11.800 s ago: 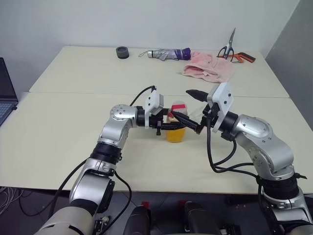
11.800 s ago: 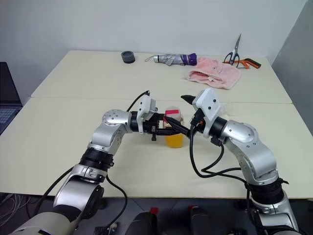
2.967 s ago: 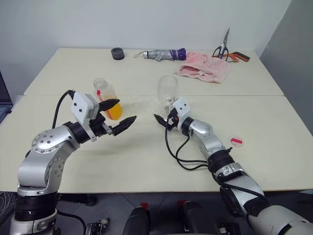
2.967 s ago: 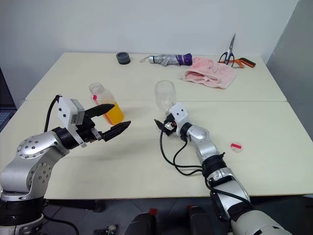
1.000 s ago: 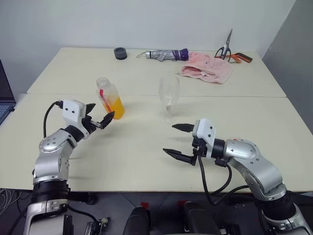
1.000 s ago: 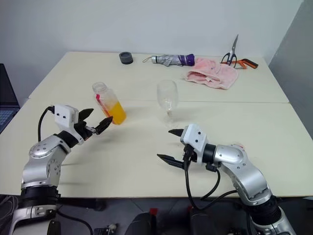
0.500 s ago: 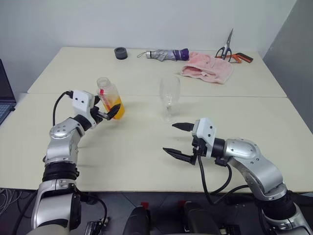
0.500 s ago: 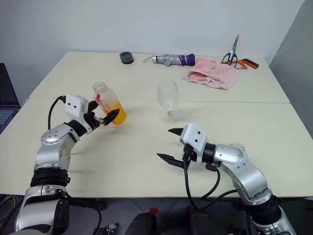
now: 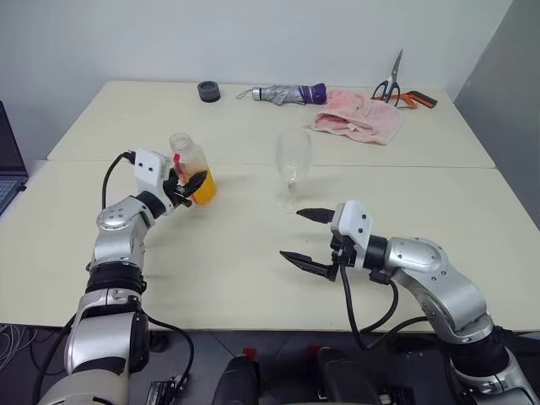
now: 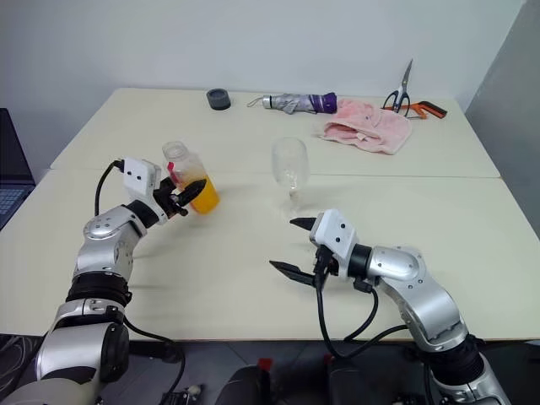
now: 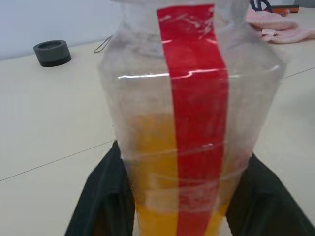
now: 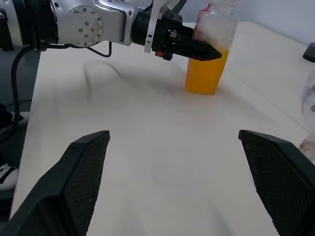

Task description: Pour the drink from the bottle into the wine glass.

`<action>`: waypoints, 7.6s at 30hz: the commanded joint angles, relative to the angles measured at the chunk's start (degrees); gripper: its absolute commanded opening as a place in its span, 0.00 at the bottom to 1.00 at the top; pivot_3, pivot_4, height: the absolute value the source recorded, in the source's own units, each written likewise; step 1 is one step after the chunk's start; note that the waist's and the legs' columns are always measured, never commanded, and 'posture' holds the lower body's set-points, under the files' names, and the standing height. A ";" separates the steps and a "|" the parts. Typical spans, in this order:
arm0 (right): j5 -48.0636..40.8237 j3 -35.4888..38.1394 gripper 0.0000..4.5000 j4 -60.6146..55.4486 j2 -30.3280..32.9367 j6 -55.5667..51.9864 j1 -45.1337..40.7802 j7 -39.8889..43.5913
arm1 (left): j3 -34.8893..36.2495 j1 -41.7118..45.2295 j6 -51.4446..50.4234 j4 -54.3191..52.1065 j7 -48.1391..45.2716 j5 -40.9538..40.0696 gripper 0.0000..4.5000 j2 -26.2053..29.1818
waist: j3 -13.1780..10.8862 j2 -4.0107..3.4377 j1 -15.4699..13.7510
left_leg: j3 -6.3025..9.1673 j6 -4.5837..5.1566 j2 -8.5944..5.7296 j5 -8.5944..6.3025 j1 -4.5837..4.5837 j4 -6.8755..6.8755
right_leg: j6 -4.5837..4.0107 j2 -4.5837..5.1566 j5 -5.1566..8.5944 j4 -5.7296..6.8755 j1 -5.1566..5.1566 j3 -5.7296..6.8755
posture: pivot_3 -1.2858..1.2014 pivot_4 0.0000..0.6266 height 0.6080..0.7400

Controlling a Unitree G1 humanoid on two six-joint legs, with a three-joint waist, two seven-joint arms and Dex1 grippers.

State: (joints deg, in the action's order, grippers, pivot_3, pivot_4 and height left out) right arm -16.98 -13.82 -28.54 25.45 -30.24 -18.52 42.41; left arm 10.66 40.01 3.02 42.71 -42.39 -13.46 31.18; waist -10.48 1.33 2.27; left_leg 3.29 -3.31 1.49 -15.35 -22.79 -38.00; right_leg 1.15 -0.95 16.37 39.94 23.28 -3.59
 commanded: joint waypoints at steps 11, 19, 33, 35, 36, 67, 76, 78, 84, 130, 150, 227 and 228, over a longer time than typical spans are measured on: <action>1.70 6.74 1.00 -1.55 -5.82 6.74 -0.28 -10.94 | -4.39 6.30 0.48 -8.70 -2.06 2.29 0.38 -1.84 | -0.01 0.02 -0.44 | 0.05 -0.01 -0.03 0.00 -0.08 -0.04 | 0.00 0.01 0.00 0.00 0.01 0.03 | 0.52 0.24 1.00; -1.74 12.31 1.00 -0.37 -4.51 4.82 -2.29 -11.08 | -8.63 15.32 8.93 -3.71 -1.14 8.13 0.38 -2.53 | -0.01 0.02 -0.45 | 0.02 0.00 -0.05 0.00 -0.06 -0.01 | 0.00 0.01 0.00 -0.01 0.02 0.01 | 0.52 0.24 1.00; -1.18 12.63 1.00 0.34 -4.15 6.15 -1.48 -11.90 | -16.69 27.09 30.39 15.44 6.53 22.70 0.38 -2.24 | -0.02 0.02 -0.43 | 0.00 0.01 -0.09 0.00 -0.12 0.01 | 0.00 0.00 0.00 -0.03 0.06 0.00 | 0.52 0.24 1.00; -0.94 12.44 1.00 0.18 -4.19 6.05 -1.22 -12.16 | -17.53 28.09 32.06 16.90 8.41 24.25 0.38 -2.66 | -0.02 0.03 -0.44 | 0.00 0.01 -0.10 0.00 -0.13 0.01 | 0.00 0.00 0.00 -0.03 0.07 0.01 | 0.52 0.24 1.00; -0.83 12.37 1.00 0.12 -4.21 5.95 -1.12 -12.30 | -17.78 28.57 32.54 17.58 9.40 24.85 0.38 -2.86 | -0.02 0.03 -0.43 | 0.00 0.01 -0.10 0.00 -0.13 0.01 | 0.00 0.01 0.00 -0.03 0.07 0.00 | 0.52 0.24 1.00; -0.66 13.51 1.00 -0.05 -3.77 7.44 1.28 -14.24 | -28.45 36.85 42.66 25.82 28.08 43.08 0.38 -1.04 | -0.02 0.03 -0.42 | -0.02 0.00 -0.12 0.00 -0.12 0.00 | 0.00 0.01 0.00 0.00 0.08 -0.01 | 0.52 0.24 1.00; -5.22 14.68 1.00 -2.87 -3.21 7.44 3.94 -11.03 | -30.88 38.23 44.41 26.97 32.66 46.50 0.38 0.16 | -0.02 0.03 -0.43 | -0.02 0.00 -0.13 0.00 -0.12 0.00 | 0.00 0.02 0.00 0.00 0.08 -0.01 | 0.52 0.24 1.00; -6.31 15.20 1.00 -3.71 -2.94 6.71 4.07 -10.91 | -31.50 38.53 44.81 26.97 33.85 47.44 0.38 0.52 | -0.02 0.03 -0.43 | -0.03 0.00 -0.13 0.00 -0.12 0.00 | 0.01 0.02 0.00 0.00 0.08 -0.01 | 0.52 0.24 1.00; -8.19 15.78 1.00 -5.04 -1.36 5.14 4.11 -10.87 | -32.27 39.00 45.29 27.55 35.34 48.61 0.38 1.03 | -0.02 0.03 -0.42 | -0.03 0.00 -0.13 0.00 -0.12 0.00 | 0.00 0.02 0.00 0.01 0.08 -0.01 | 0.52 0.24 1.00; -8.58 16.25 1.00 -5.73 0.96 5.68 5.76 -12.42 | -37.52 42.83 45.71 28.91 45.95 56.29 0.38 2.99 | -0.02 0.03 -0.43 | -0.05 0.00 -0.14 0.00 -0.11 -0.02 | 0.00 0.03 0.00 0.04 0.08 -0.02 | 0.52 0.24 1.00; -8.48 13.25 1.00 -8.19 -1.05 4.80 6.09 -14.51 | -37.90 43.30 44.73 29.08 46.91 57.05 0.38 3.12 | -0.02 0.03 -0.43 | -0.05 0.00 -0.14 0.00 -0.11 -0.04 | 0.00 0.04 0.00 0.06 0.08 -0.02 | 0.52 0.24 1.00; -7.15 9.97 1.00 -9.08 -1.40 3.97 7.06 -14.70 | -40.20 44.36 42.94 30.32 48.75 58.14 0.38 1.78 | -0.02 0.04 -0.43 | -0.05 0.00 -0.15 0.00 -0.10 -0.08 | 0.00 0.04 0.00 0.11 0.08 -0.02 | 0.52 0.24 1.00; -7.13 9.96 1.00 -9.06 -1.40 3.99 7.06 -14.69 | -39.98 44.32 42.87 30.40 48.53 57.85 0.38 1.73 | -0.02 0.04 -0.43 | -0.05 0.00 -0.15 0.00 -0.10 -0.08 | 0.00 0.04 0.00 0.11 0.08 -0.02 | 0.52 0.24 1.00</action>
State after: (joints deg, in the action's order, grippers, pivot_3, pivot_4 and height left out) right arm -23.85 -3.72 -35.20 24.20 -26.69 -11.24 27.61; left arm -30.02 81.68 46.22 73.79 5.44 45.14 32.40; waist -10.49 1.37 1.84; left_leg 3.24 -3.31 1.34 -15.35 -22.89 -38.09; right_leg 1.15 -0.91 16.37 40.04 23.35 -3.61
